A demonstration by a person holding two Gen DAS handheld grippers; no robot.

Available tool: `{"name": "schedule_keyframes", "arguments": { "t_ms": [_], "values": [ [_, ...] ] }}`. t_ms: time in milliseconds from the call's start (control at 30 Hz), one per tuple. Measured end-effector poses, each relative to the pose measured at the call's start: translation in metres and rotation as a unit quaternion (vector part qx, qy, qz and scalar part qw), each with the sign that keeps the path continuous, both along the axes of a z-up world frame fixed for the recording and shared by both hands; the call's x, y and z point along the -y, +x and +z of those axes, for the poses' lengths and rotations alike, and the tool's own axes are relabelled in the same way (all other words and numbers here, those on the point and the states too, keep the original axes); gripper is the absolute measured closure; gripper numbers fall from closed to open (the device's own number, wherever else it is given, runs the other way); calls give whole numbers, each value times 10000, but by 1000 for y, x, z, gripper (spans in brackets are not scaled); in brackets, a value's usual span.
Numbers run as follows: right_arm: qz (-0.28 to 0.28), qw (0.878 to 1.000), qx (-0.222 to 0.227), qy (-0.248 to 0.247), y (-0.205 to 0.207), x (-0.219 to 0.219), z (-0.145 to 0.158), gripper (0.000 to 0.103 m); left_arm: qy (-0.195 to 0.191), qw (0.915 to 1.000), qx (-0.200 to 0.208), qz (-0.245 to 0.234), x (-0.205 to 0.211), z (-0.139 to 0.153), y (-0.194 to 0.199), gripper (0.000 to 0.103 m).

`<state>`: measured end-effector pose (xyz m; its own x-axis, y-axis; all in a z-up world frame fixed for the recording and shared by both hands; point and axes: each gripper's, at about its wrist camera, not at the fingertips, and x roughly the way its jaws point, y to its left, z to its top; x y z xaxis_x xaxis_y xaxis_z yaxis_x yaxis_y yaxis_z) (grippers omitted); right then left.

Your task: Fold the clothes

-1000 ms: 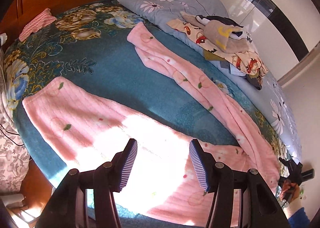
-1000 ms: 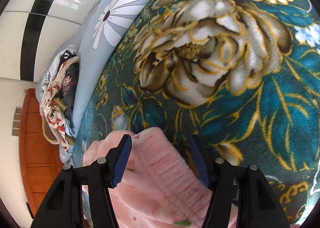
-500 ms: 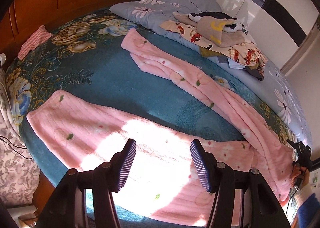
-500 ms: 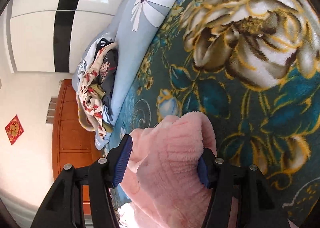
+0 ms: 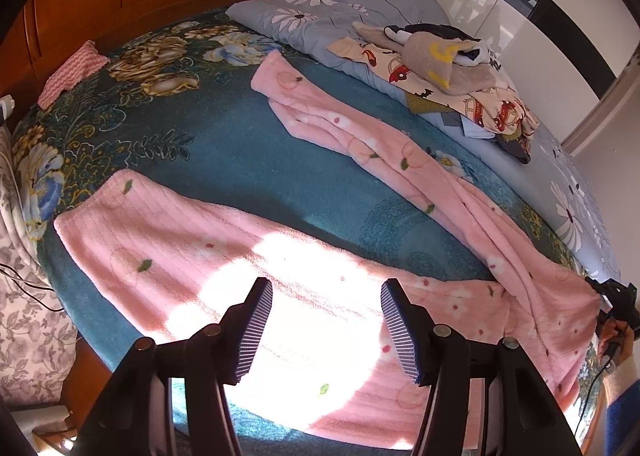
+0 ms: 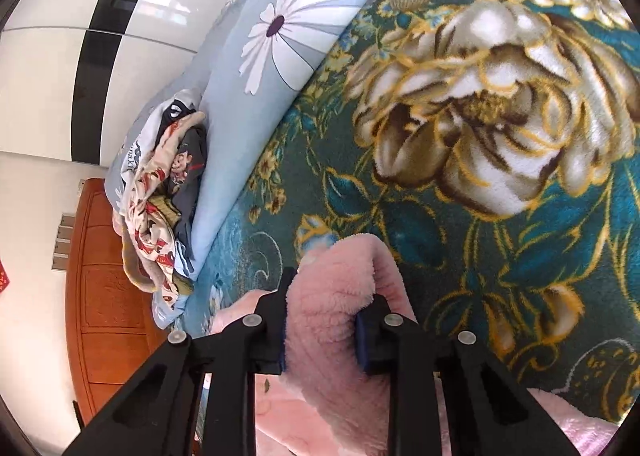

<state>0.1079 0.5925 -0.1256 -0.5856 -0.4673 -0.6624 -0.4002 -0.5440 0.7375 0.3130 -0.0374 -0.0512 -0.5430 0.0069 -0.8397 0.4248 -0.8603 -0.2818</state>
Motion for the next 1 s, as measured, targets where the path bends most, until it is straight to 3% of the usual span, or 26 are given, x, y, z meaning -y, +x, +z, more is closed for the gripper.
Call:
{"name": "schedule_keyframes", "arguments": {
  "t_ms": [133,267,367,467,533,600,633,700,800,900,1000],
  "values": [
    [-602,9963,-608,101,1,-36,42,83,104,9999,-22,134,9,0,2,42],
    [-1139,9889,-797,532,5,-68,75,84,225,9994,-25,254,15,-5,6,43],
    [-1317,9849,-585,955,11,-84,77,84,359,9987,9,357,21,-12,7,43],
    [-1060,9874,-188,1160,15,-85,63,83,488,9978,71,443,25,-20,7,42],
    [-948,9876,6,1252,20,-85,55,72,525,9975,101,466,27,-23,8,42],
    [-1025,9869,0,1243,31,-85,55,69,519,9974,98,487,31,-24,9,43],
    [-1095,9859,-10,1266,36,-86,58,63,513,9974,83,505,34,-24,9,42],
    [-1245,9829,-60,1356,48,-88,67,62,508,9972,52,551,39,-24,9,43],
    [-1523,9681,-72,1988,63,-85,95,62,513,9967,-21,631,47,-28,5,43],
    [-804,9631,-188,2560,47,-48,113,61,453,9968,-64,655,51,-33,-6,43],
    [637,9550,-322,2880,12,38,111,61,170,9978,-132,630,52,-35,-17,43]
  ]
}}
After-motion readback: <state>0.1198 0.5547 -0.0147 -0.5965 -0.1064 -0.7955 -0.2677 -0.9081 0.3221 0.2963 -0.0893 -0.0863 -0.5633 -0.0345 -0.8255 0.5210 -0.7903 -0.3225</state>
